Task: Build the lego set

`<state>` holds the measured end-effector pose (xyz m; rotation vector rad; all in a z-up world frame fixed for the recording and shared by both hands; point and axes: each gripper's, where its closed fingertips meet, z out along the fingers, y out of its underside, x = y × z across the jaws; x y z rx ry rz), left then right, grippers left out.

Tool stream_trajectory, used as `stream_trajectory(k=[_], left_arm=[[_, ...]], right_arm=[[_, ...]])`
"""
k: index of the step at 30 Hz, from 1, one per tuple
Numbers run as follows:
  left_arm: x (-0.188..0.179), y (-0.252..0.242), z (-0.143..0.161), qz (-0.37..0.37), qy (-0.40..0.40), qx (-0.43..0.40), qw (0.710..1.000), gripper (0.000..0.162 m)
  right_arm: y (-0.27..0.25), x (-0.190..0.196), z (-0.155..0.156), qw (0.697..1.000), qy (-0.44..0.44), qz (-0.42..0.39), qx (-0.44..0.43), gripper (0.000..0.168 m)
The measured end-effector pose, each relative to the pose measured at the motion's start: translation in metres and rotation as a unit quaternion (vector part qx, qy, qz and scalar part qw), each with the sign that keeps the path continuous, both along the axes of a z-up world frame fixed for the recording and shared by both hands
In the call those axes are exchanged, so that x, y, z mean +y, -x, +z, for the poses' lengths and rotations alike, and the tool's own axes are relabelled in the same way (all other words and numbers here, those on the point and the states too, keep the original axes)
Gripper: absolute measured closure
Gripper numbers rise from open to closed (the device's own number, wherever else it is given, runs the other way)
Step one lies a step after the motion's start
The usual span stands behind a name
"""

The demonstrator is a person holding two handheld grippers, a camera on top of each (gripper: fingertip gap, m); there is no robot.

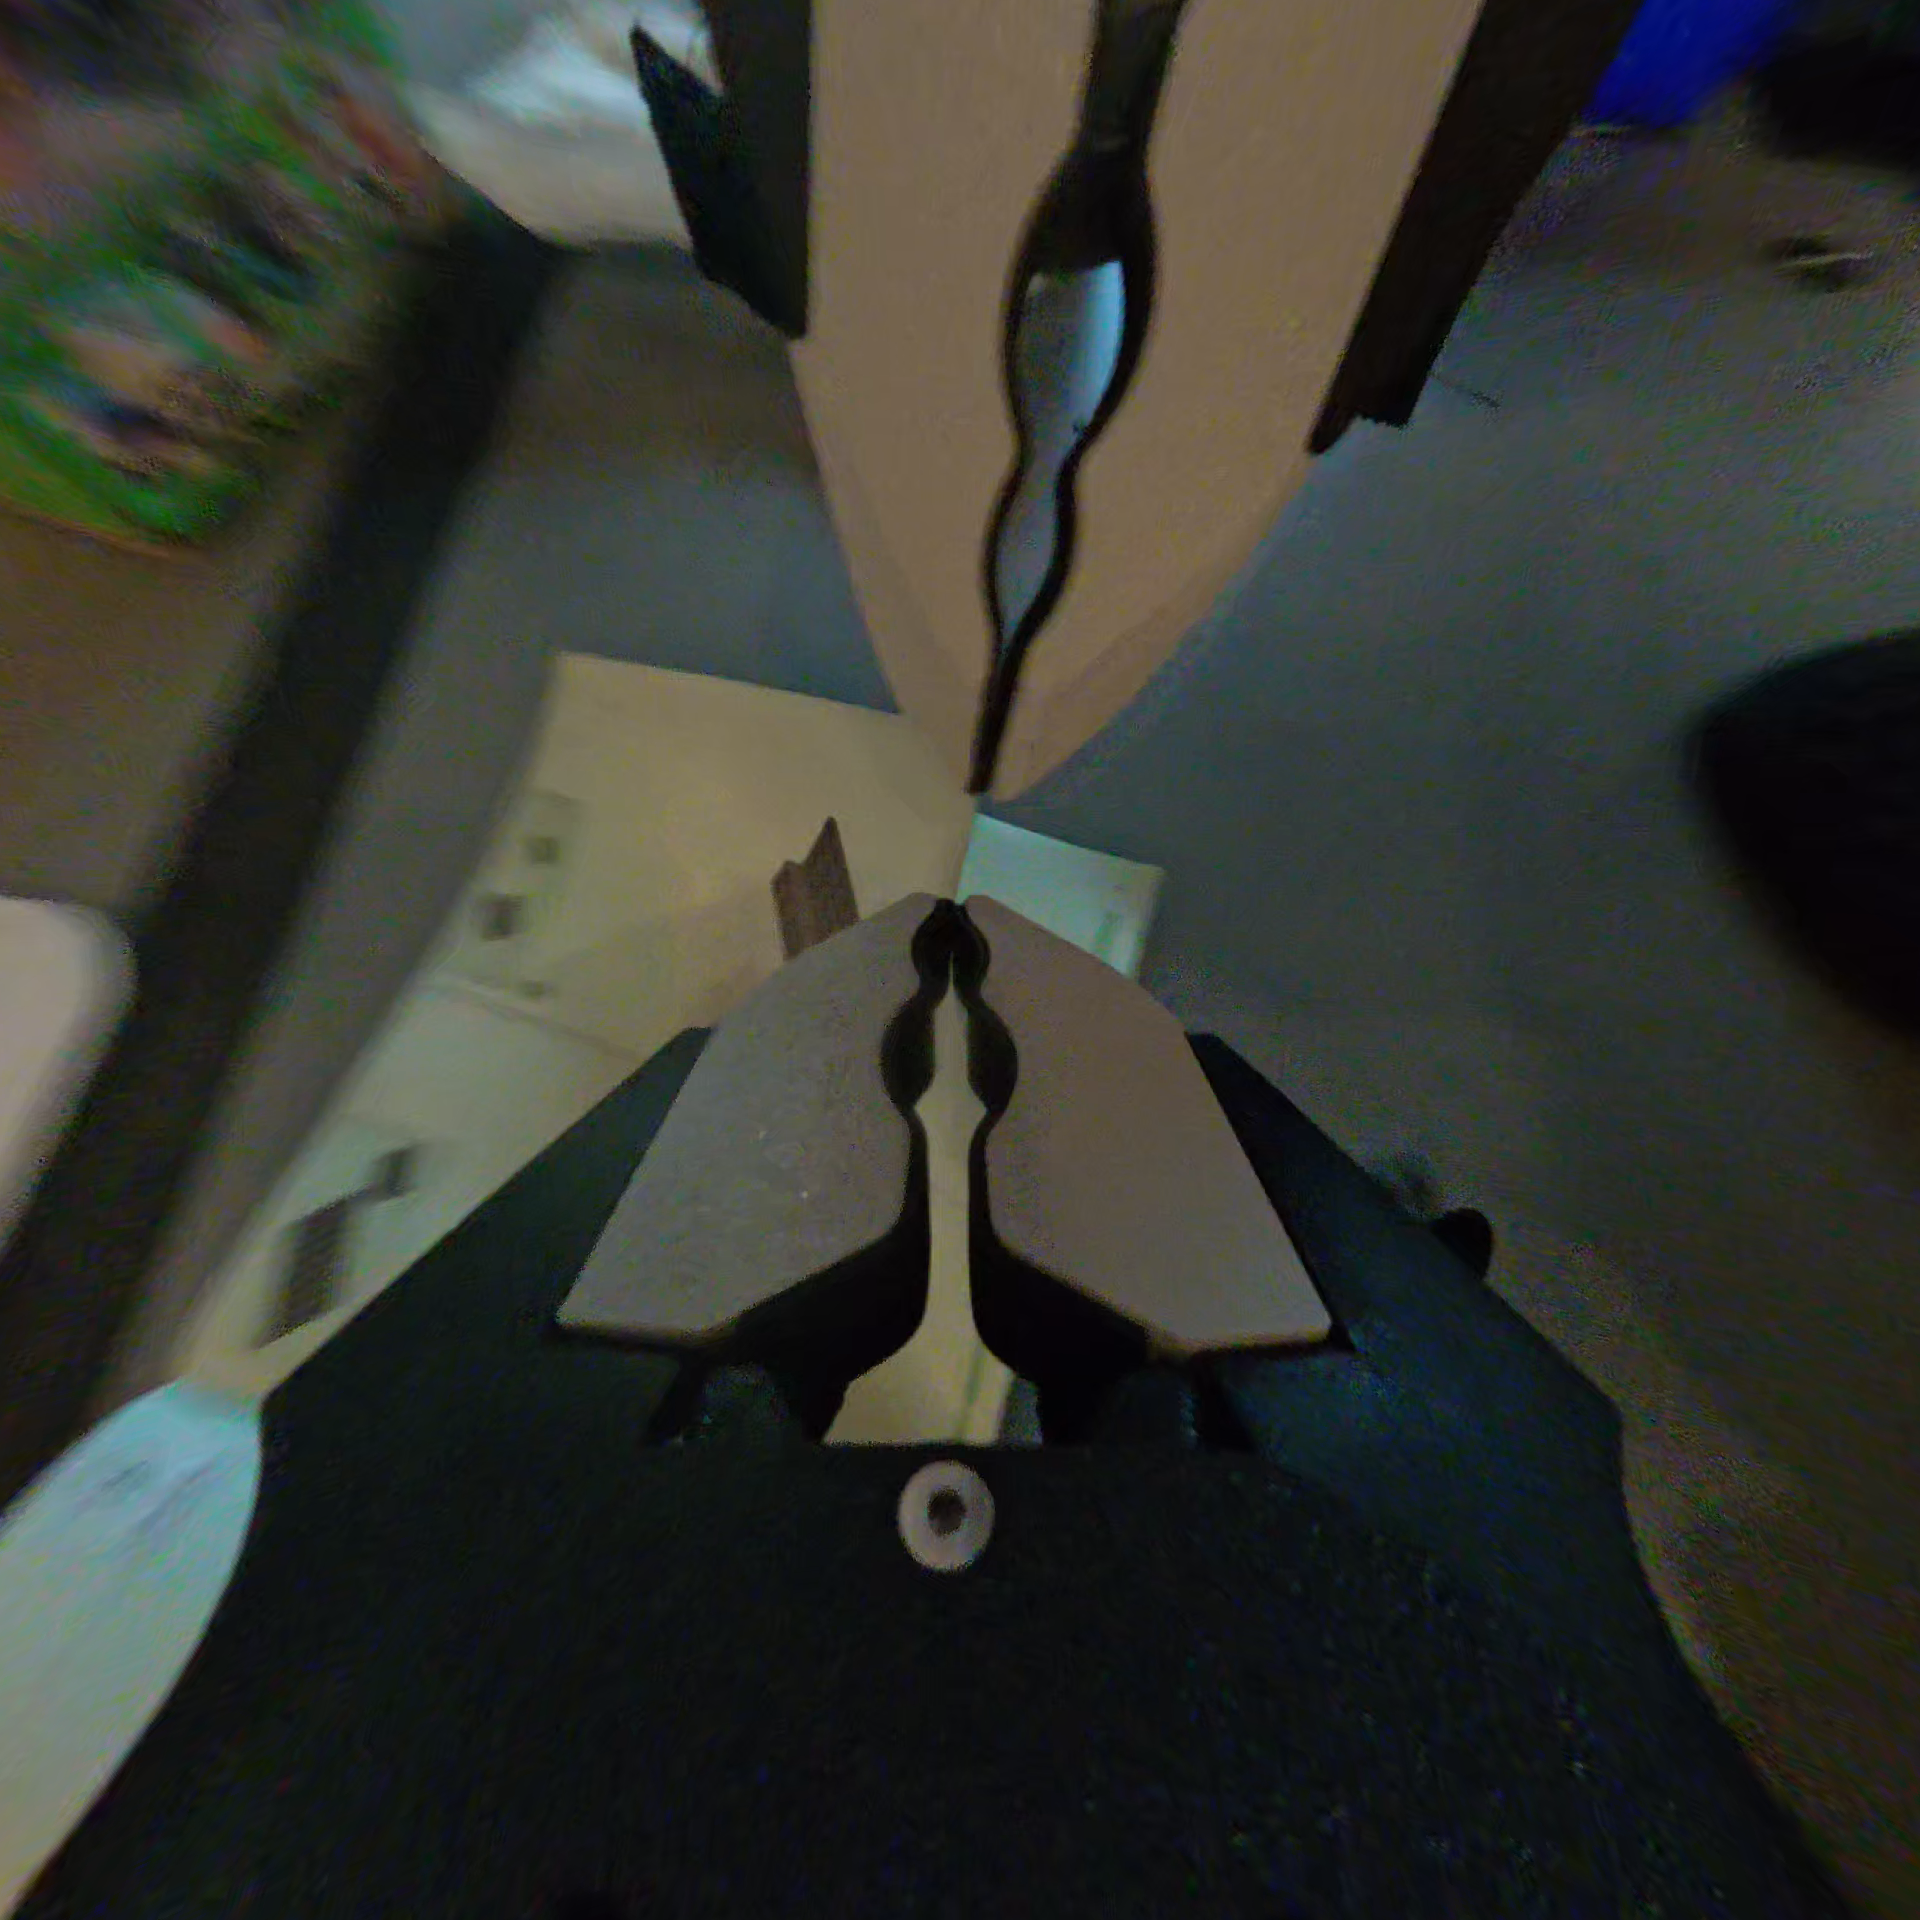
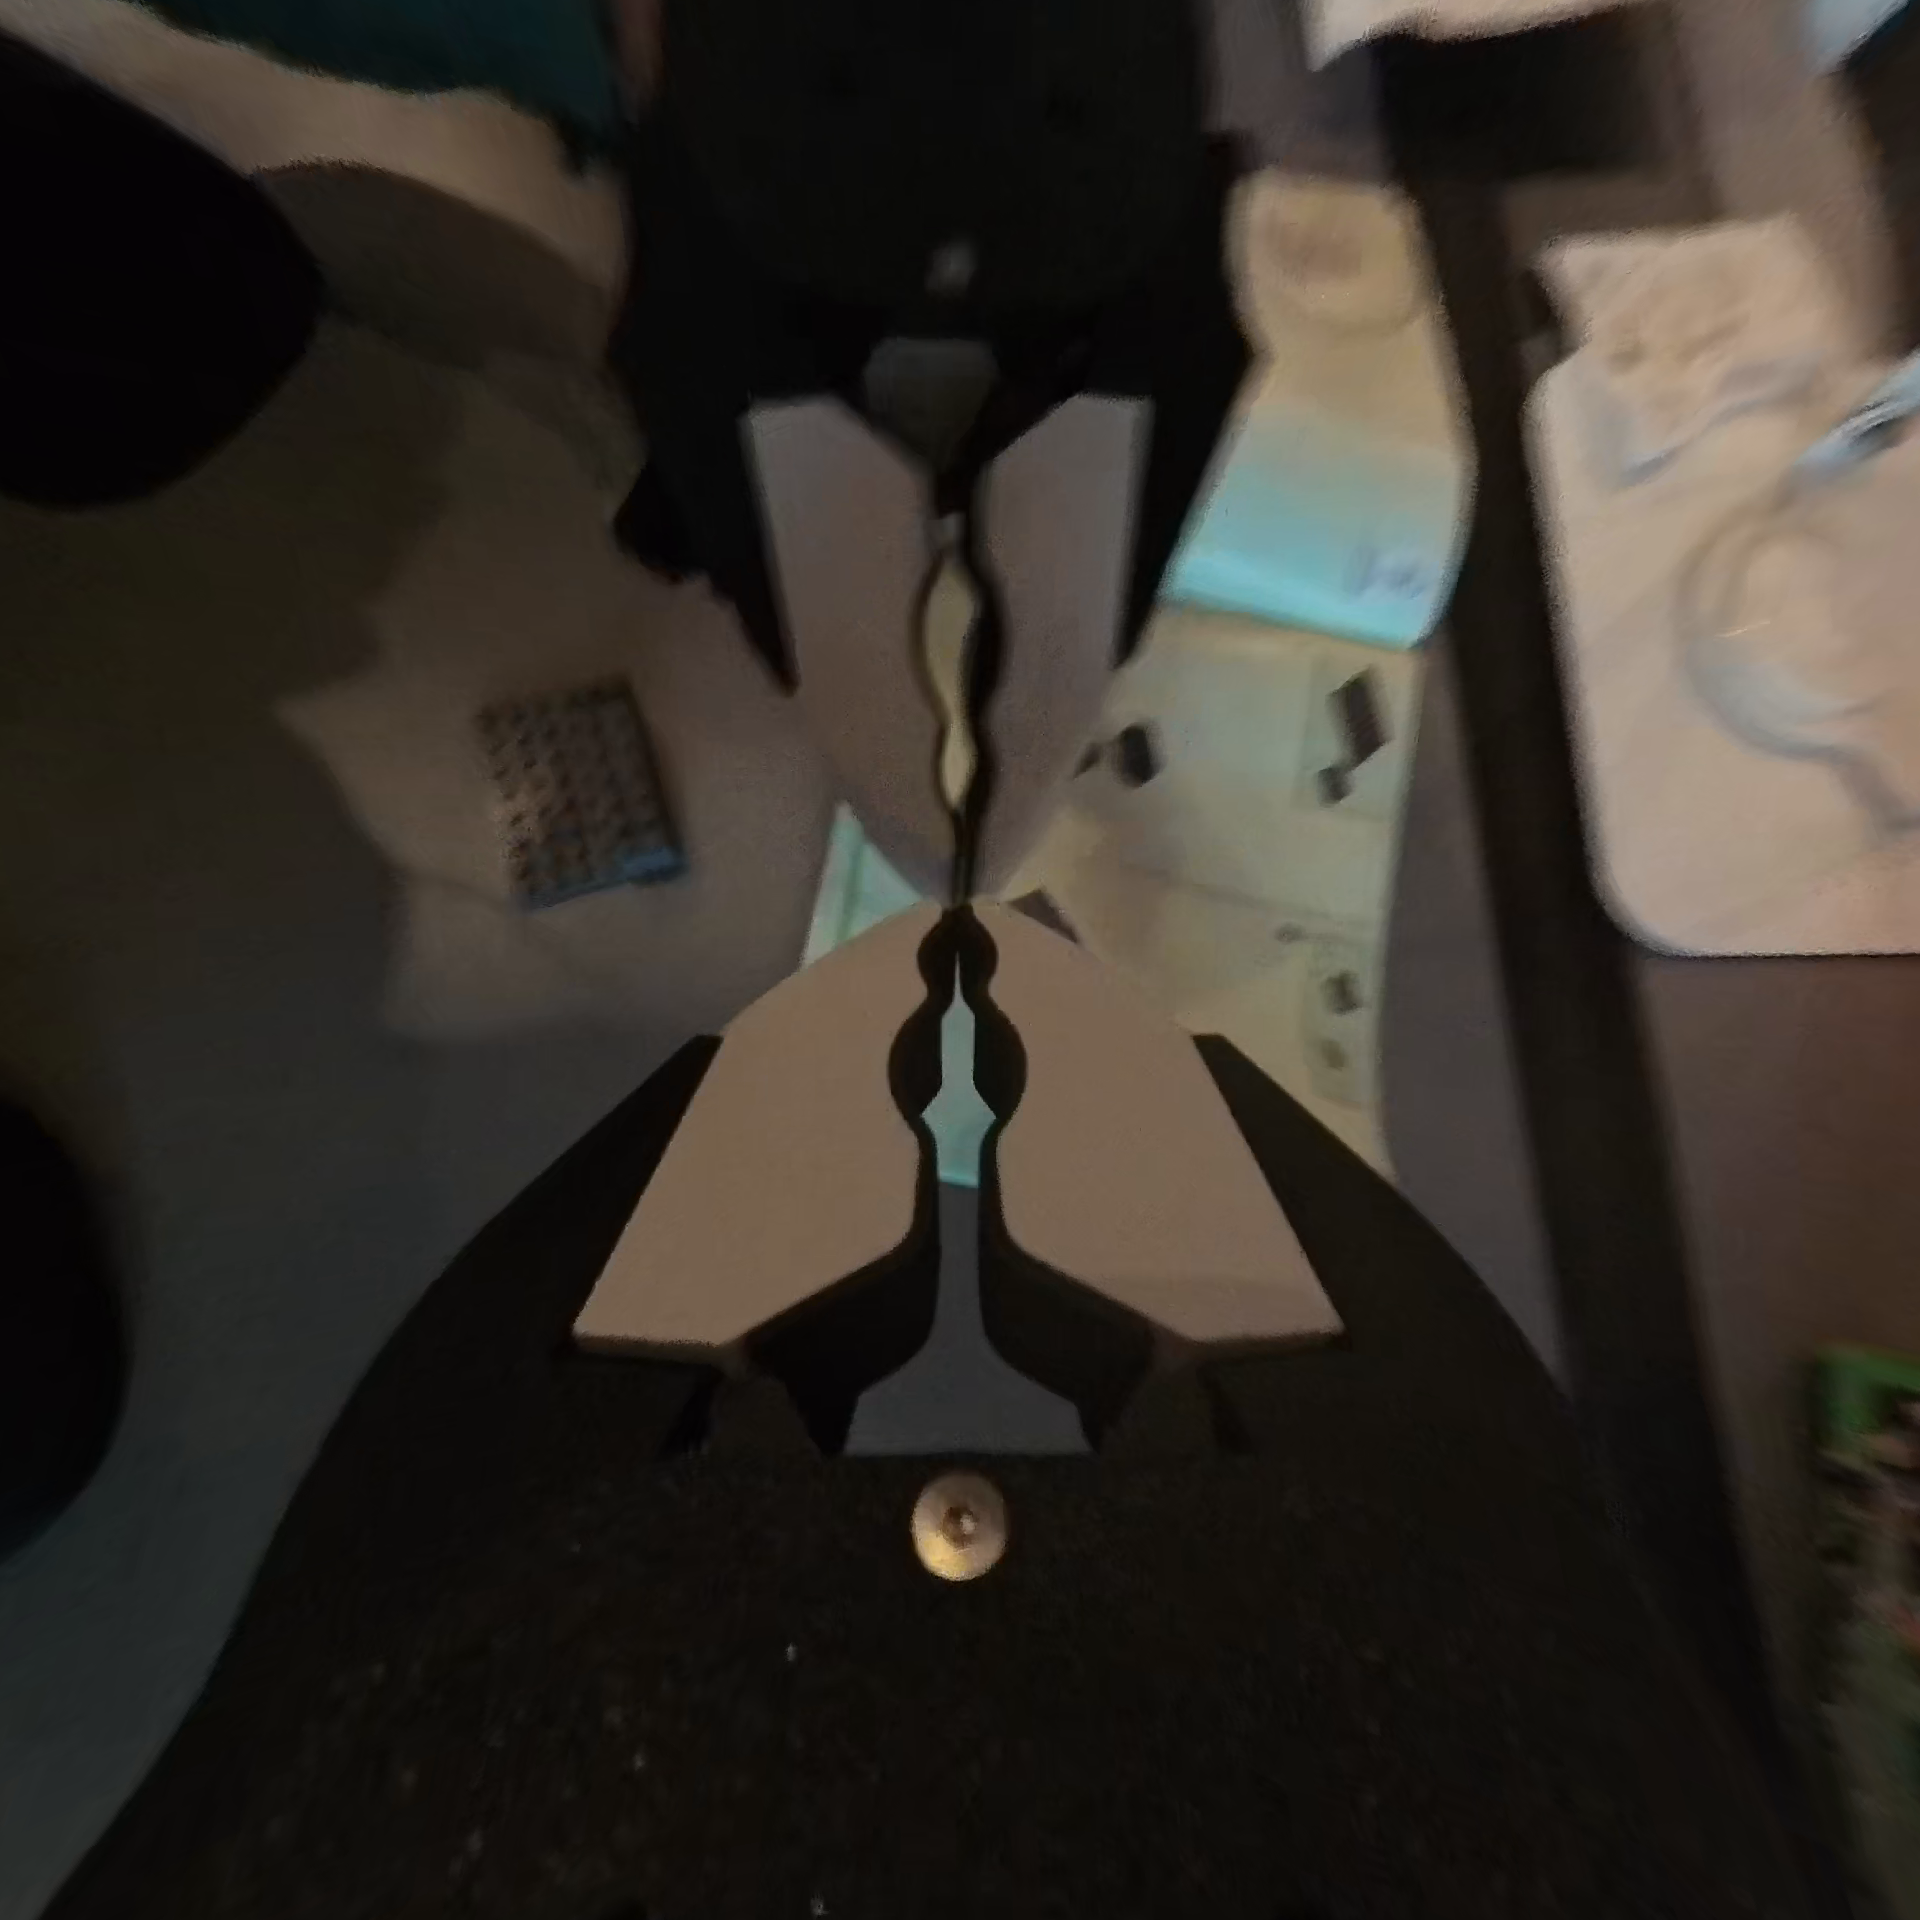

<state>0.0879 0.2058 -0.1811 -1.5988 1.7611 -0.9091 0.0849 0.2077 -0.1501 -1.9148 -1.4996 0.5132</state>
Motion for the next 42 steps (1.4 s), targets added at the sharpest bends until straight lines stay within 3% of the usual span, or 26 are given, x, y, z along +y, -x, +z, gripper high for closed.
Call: stream_trajectory(k=[3,7,13,18,23,29,34,39,42], left_arm=[[0.013,0.008,0.020,0.072,-0.048,-0.029,0.996,0.162],[0.037,0.042,0.047,0.204,-0.072,-0.091,0.972,0.162],[0.074,0.128,0.070,0.372,-0.121,-0.152,0.908,0.162],[0.093,0.183,0.053,0.442,-0.128,-0.120,0.880,0.162],[0.100,0.220,0.013,0.488,-0.102,-0.064,0.865,0.162],[0.080,0.237,-0.043,0.497,-0.061,0.035,0.865,0.162],[0.063,0.241,-0.065,0.480,-0.054,0.090,0.871,0.160],[0.060,0.242,-0.069,0.473,-0.059,0.109,0.872,0.160],[0.060,0.241,-0.070,0.473,-0.062,0.104,0.872,0.160]], right_arm=[[0.002,0.018,0.024,0.996,-0.065,-0.054,0.026,0.167],[-0.010,0.024,0.035,0.983,-0.131,-0.123,0.041,0.147],[-0.003,-0.001,-0.081,0.984,-0.090,-0.136,-0.067,0.160],[-0.010,-0.002,-0.102,0.981,-0.099,-0.139,-0.094,0.168],[-0.026,0.001,-0.105,0.977,-0.098,-0.132,-0.133,0.168],[-0.050,0.005,-0.108,0.973,-0.065,-0.179,-0.130,0.168],[-0.052,0.007,-0.106,0.967,-0.065,-0.205,-0.134,0.168],[0.005,0.016,-0.070,0.982,-0.062,-0.167,-0.067,0.158],[0.058,0.031,-0.064,0.986,-0.087,-0.130,-0.057,0.158]])
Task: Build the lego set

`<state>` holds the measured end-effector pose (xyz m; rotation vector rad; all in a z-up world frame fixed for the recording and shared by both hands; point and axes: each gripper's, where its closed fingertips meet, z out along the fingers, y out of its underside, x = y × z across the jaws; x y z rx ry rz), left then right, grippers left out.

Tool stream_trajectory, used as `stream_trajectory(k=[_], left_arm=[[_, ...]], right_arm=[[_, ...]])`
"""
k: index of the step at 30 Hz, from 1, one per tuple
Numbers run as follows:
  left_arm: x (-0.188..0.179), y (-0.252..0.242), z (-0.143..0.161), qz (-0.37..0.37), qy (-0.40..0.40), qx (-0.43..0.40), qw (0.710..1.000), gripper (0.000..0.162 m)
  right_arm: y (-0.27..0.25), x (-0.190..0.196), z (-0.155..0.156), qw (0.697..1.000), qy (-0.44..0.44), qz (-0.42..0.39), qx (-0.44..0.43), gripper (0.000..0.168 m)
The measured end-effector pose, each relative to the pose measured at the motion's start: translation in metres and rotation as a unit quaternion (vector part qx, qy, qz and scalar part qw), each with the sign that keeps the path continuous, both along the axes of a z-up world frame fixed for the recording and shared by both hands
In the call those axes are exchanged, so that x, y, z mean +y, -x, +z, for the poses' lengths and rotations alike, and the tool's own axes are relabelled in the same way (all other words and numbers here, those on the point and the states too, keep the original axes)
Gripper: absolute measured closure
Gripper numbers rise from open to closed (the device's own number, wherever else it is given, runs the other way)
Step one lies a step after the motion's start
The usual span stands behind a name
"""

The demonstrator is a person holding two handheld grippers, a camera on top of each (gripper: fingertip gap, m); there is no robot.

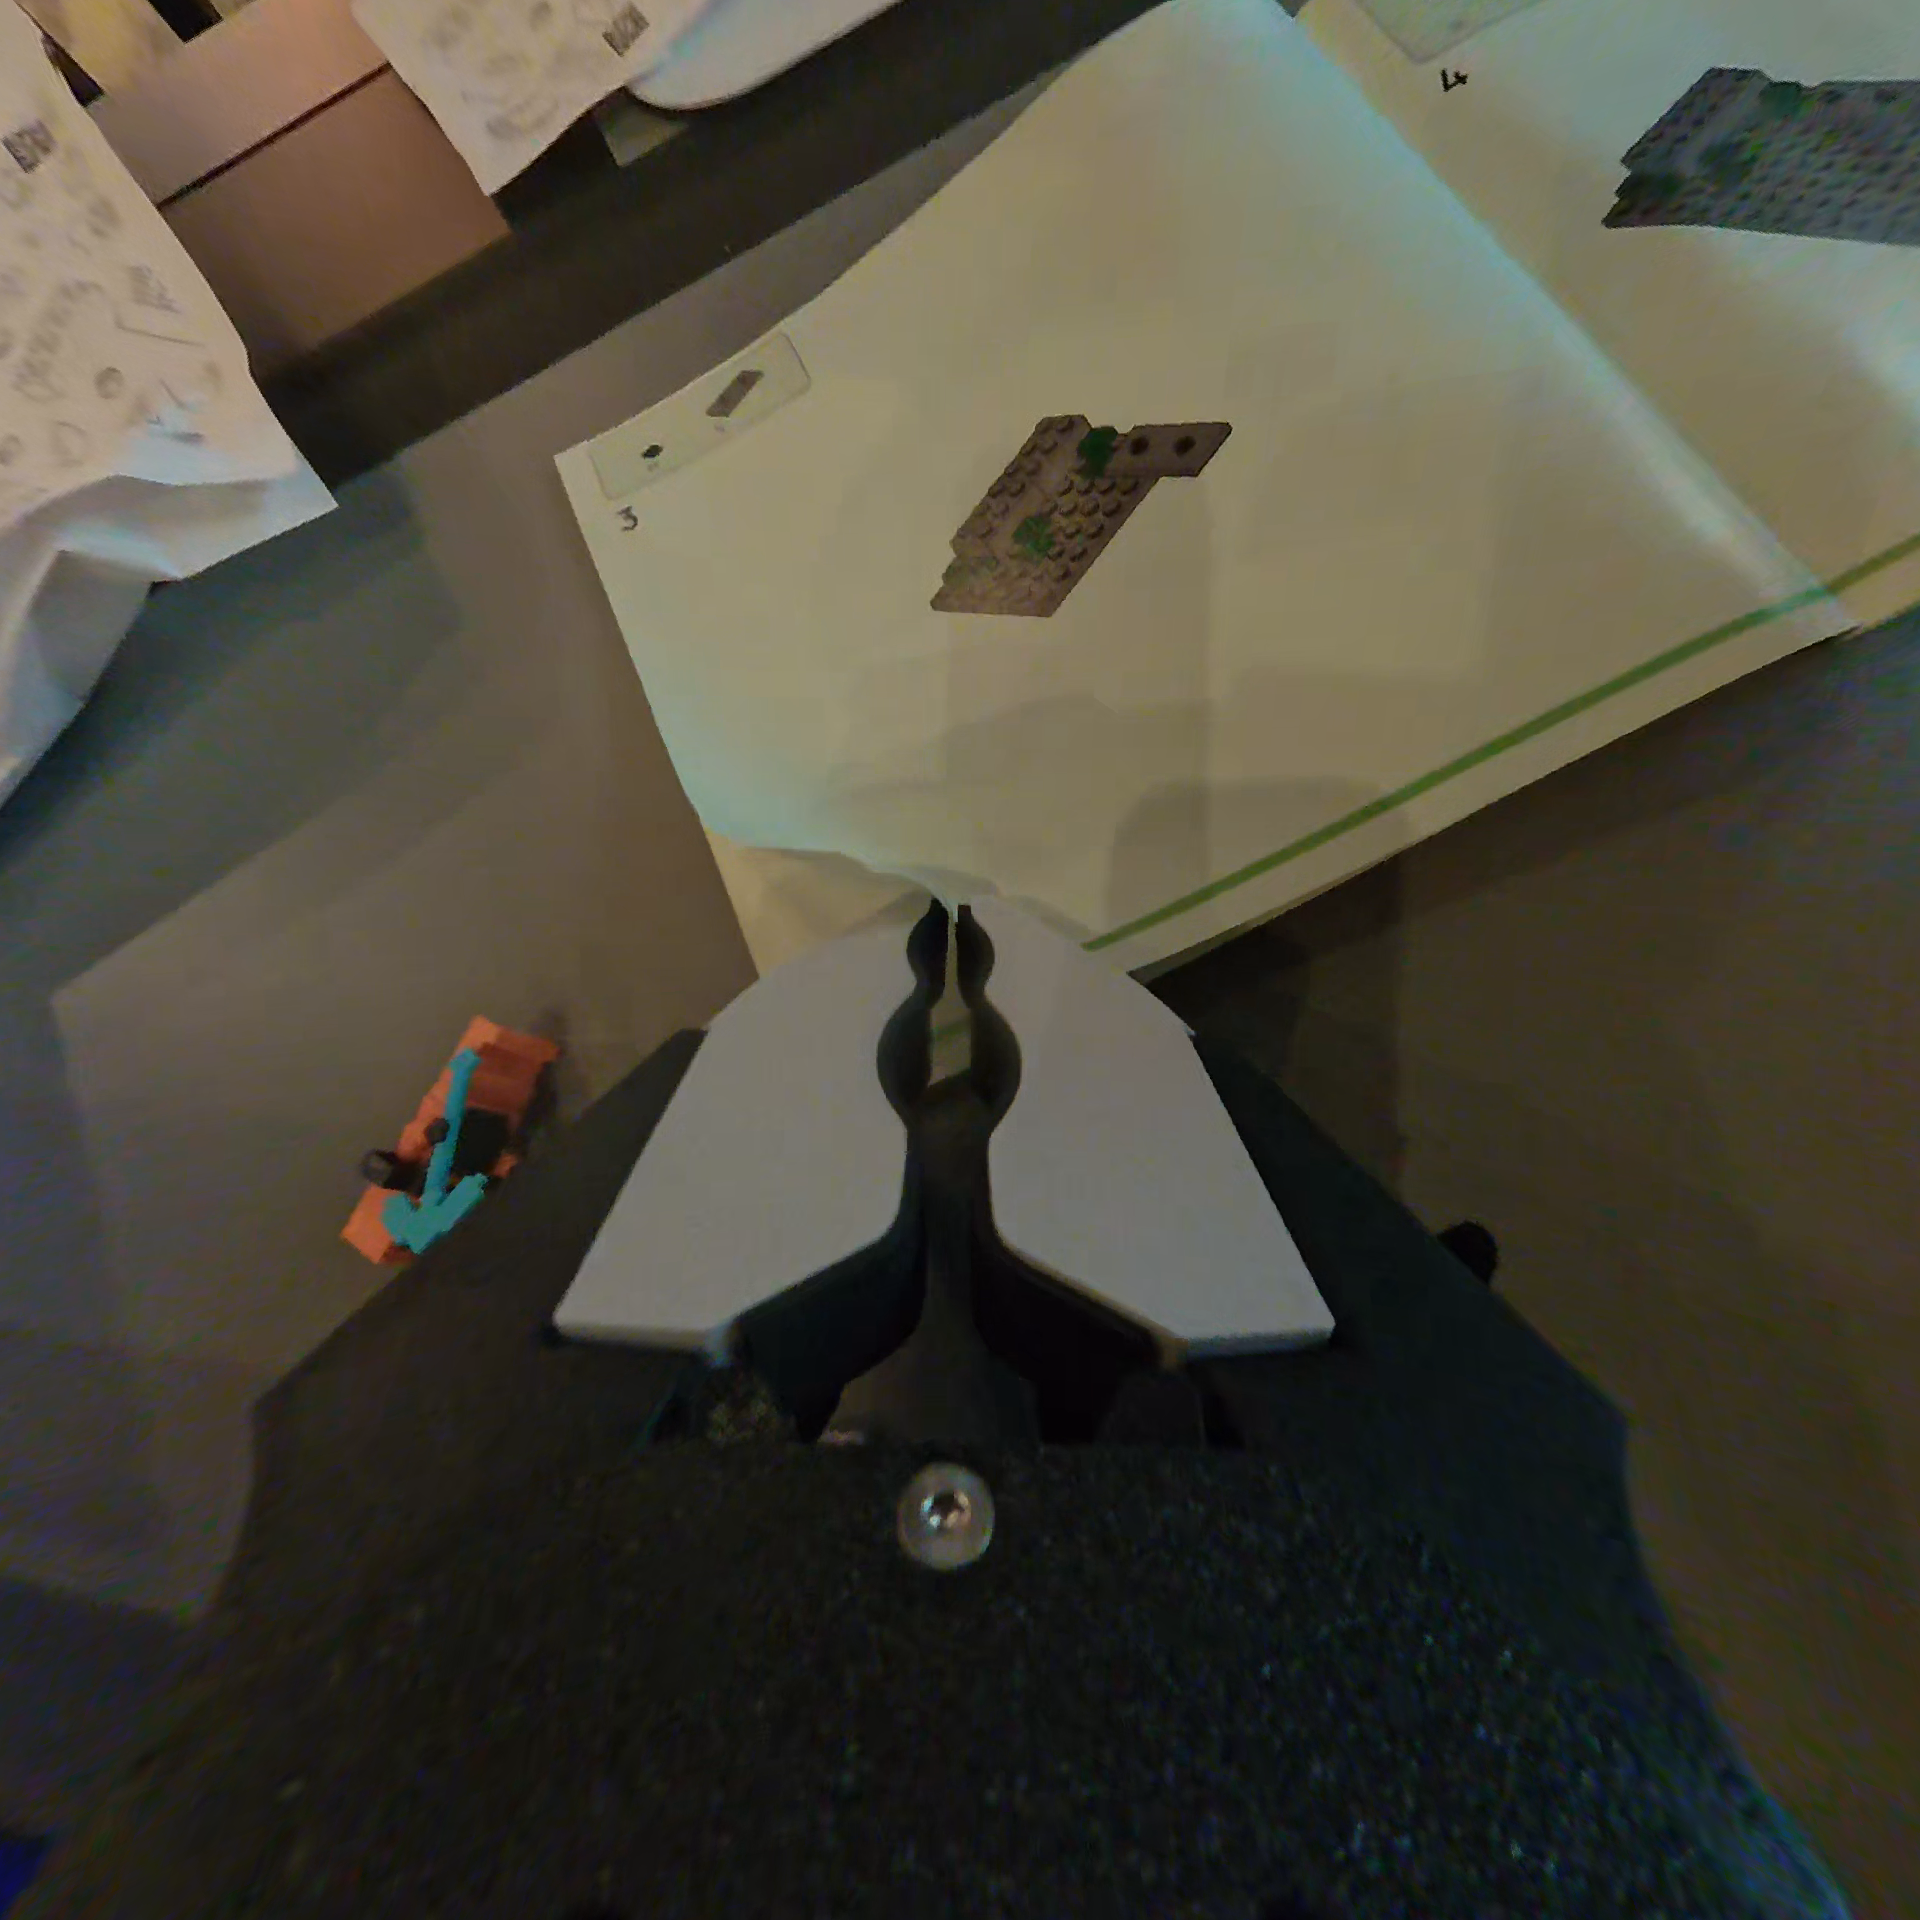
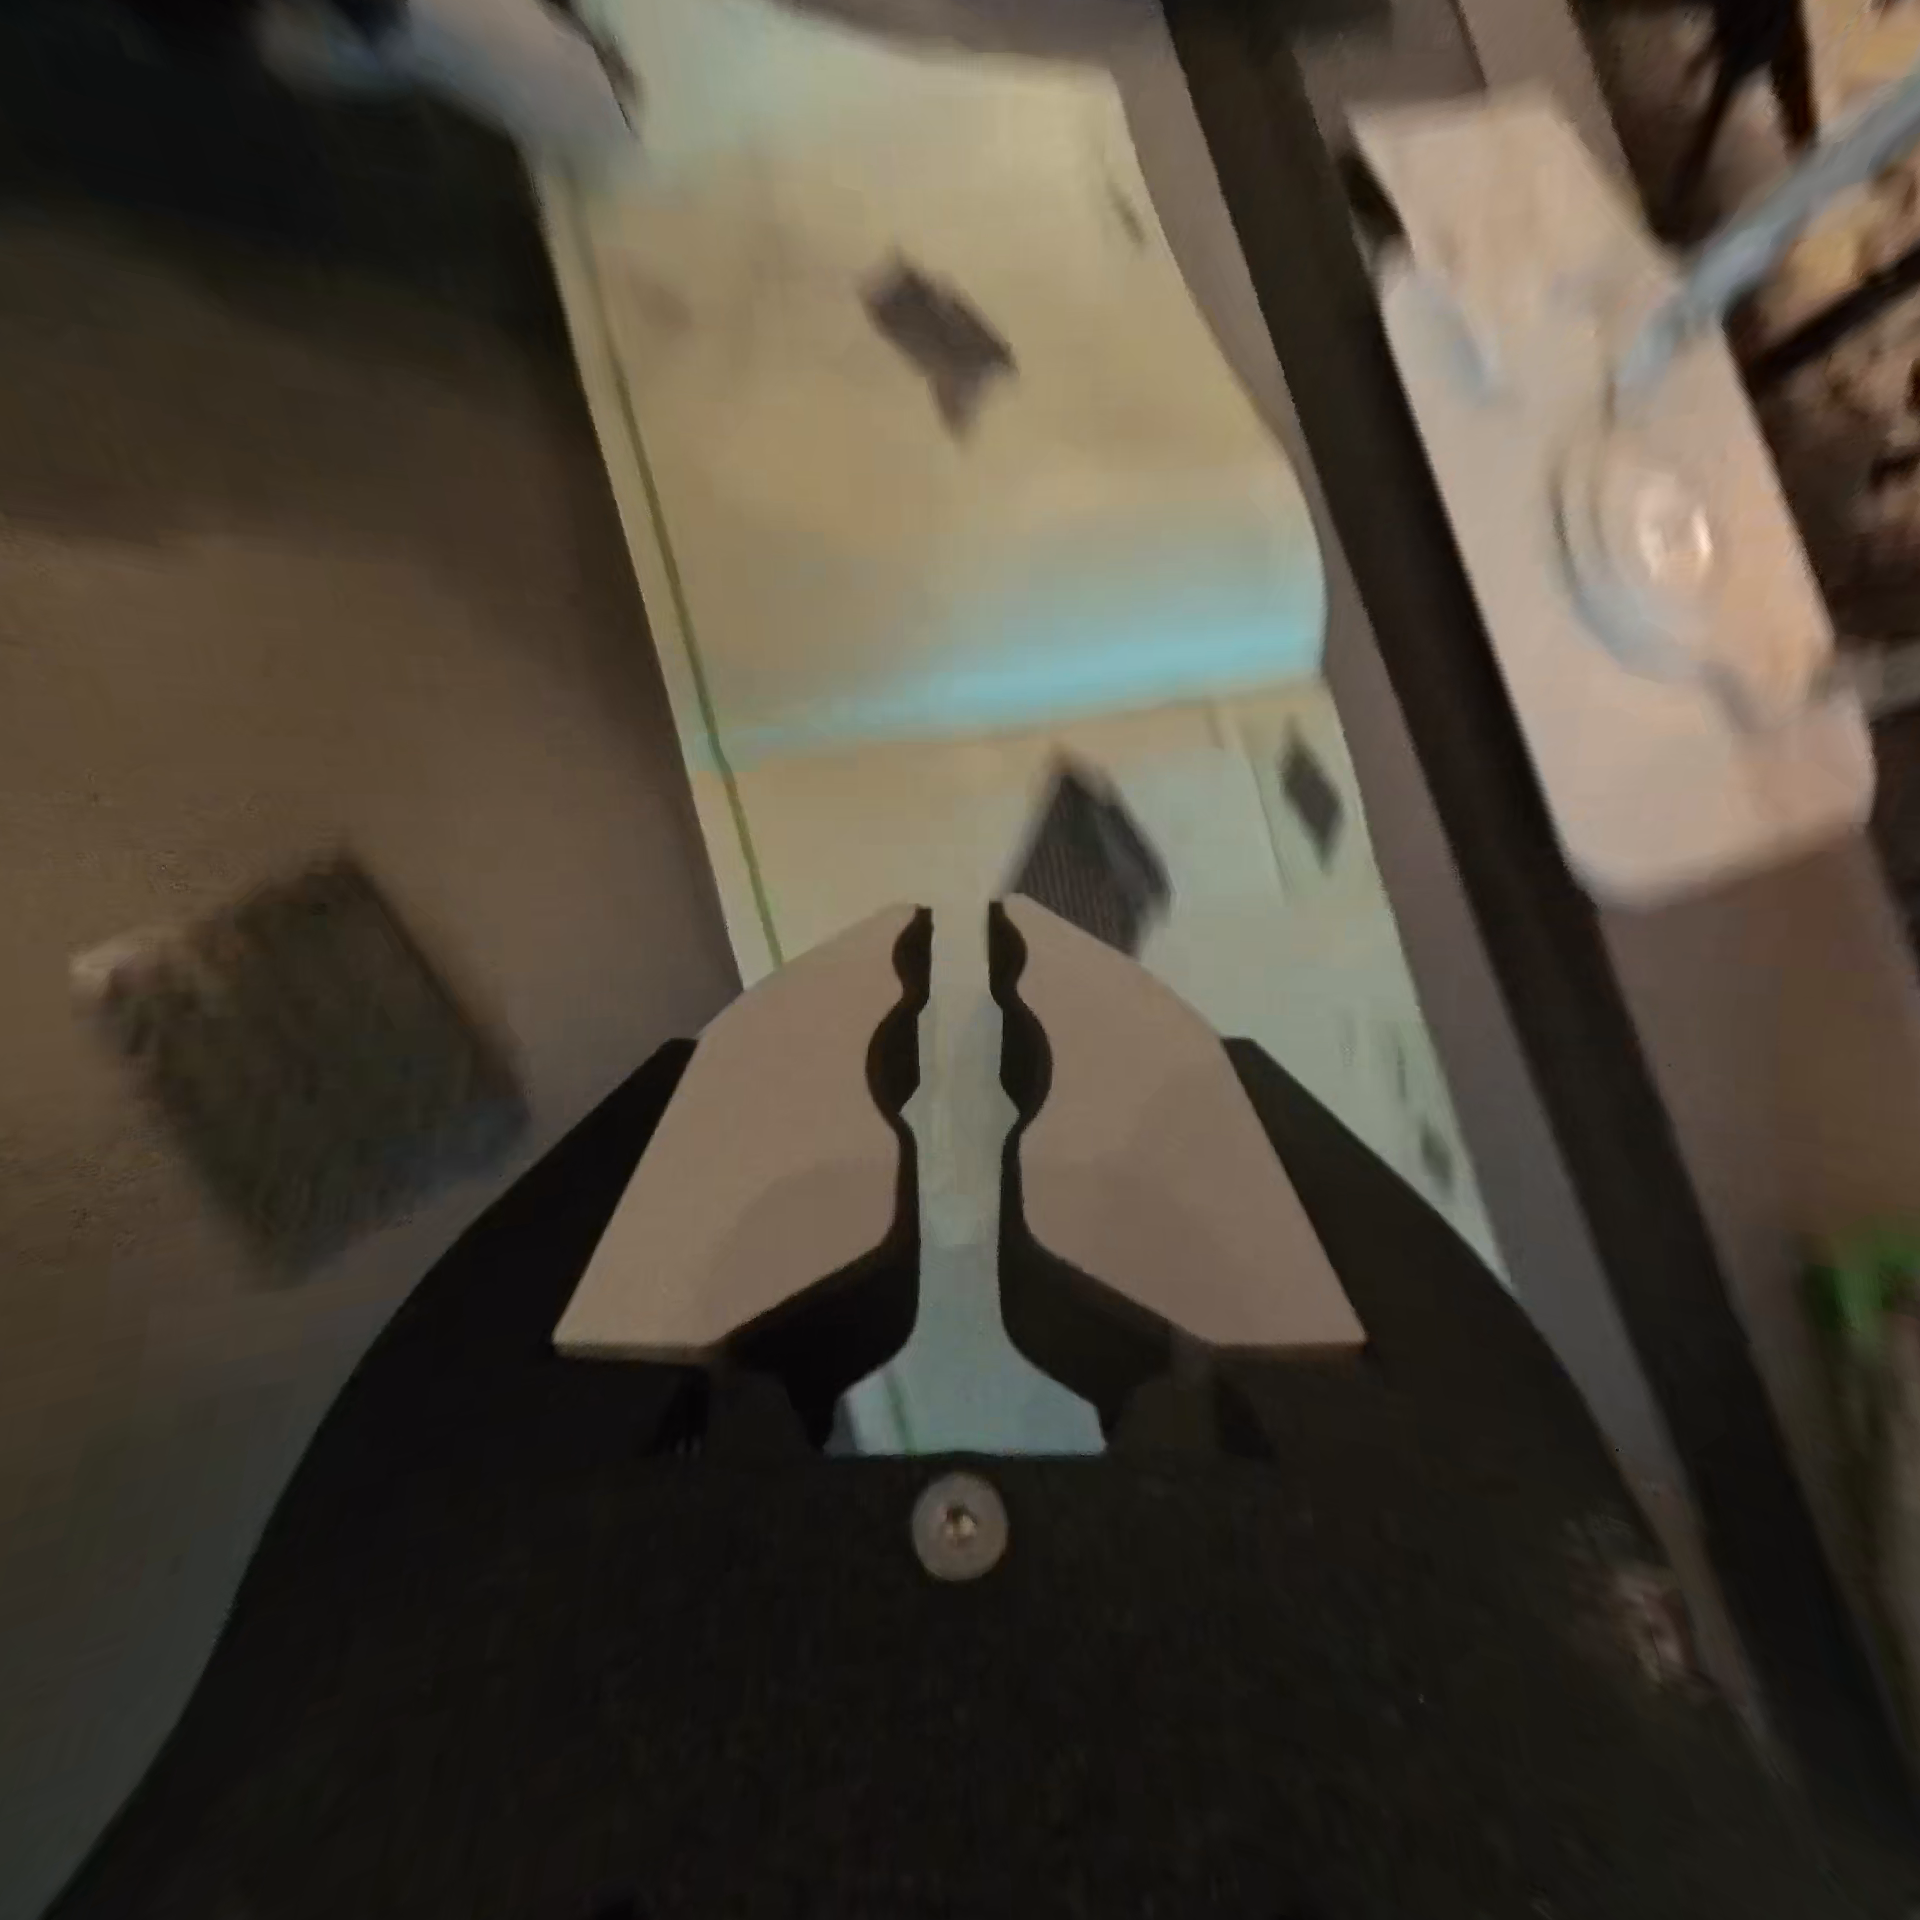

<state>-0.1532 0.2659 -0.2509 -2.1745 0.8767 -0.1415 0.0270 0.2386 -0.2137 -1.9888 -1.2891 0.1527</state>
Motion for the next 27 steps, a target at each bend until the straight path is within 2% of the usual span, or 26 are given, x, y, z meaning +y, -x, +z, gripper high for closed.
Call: stream_trajectory(k=[3,6,8,11,13,15,18,20,22,24,27], left_arm=[[-0.002,0.000,0.000,-0.002,0.007,-0.007,1.000,0.158],[-0.011,0.004,0.002,-0.007,0.022,-0.011,1.000,0.146],[-0.018,0.012,0.017,-0.005,0.013,-0.019,1.000,0.140],[-0.025,0.025,0.051,-0.003,-0.043,-0.015,0.999,0.138],[-0.028,0.017,0.071,-0.023,-0.073,-0.025,0.997,0.141],[-0.027,0.003,0.075,-0.051,-0.073,-0.025,0.996,0.141],[-0.012,-0.018,0.046,-0.076,-0.032,-0.006,0.997,0.141],[0.000,-0.023,0.017,-0.081,-0.019,0.052,0.995,0.142],[0.002,-0.022,-0.003,-0.086,-0.006,0.102,0.991,0.151],[-0.001,-0.025,-0.007,-0.092,-0.014,0.111,0.989,0.162],[-0.002,-0.024,-0.007,-0.092,-0.031,0.132,0.987,0.162]], right_arm=[[0.041,0.017,-0.012,1.000,0.009,0.017,-0.003,0.156],[0.056,0.021,-0.029,0.998,0.028,0.035,-0.035,0.155],[0.060,0.017,-0.034,0.997,0.031,0.042,-0.054,0.157],[0.059,0.016,-0.044,0.996,0.033,0.049,-0.065,0.160],[0.060,0.014,-0.044,0.996,0.029,0.058,-0.069,0.166],[0.061,0.013,-0.044,0.995,0.021,0.062,-0.076,0.168],[0.062,0.014,-0.044,0.995,0.018,0.054,-0.079,0.168],[0.061,0.015,-0.043,0.996,0.016,0.043,-0.072,0.168],[0.059,0.016,-0.035,0.999,0.008,0.029,-0.046,0.163],[0.049,0.016,-0.022,1.000,0.006,0.004,-0.011,0.159],[0.014,0.014,-0.008,0.999,0.016,-0.041,0.017,0.159]])
